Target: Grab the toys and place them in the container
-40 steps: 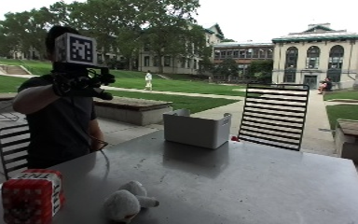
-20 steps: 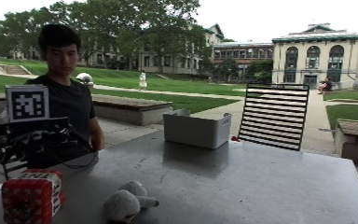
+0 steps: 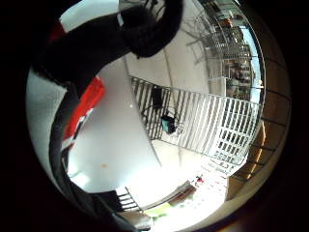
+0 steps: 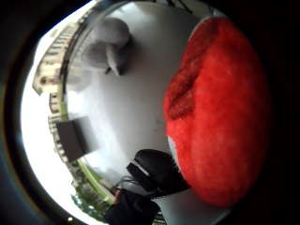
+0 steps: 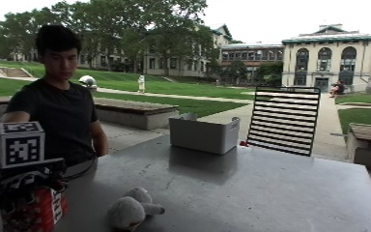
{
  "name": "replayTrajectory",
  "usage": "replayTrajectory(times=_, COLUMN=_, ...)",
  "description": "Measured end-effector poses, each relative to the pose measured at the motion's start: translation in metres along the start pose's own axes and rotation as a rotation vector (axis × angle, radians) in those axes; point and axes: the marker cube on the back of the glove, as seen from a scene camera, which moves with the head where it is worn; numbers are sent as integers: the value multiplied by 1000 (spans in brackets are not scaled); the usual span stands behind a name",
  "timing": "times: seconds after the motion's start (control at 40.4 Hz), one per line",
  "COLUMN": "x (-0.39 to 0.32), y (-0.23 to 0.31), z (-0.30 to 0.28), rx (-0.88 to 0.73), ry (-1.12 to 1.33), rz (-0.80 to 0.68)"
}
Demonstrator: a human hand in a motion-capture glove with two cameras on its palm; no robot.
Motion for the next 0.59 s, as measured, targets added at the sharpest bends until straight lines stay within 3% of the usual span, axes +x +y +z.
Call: replayTrajectory(times=0.594, x=21, y=0, z=44, rx=-80, ry=-68, rz=25)
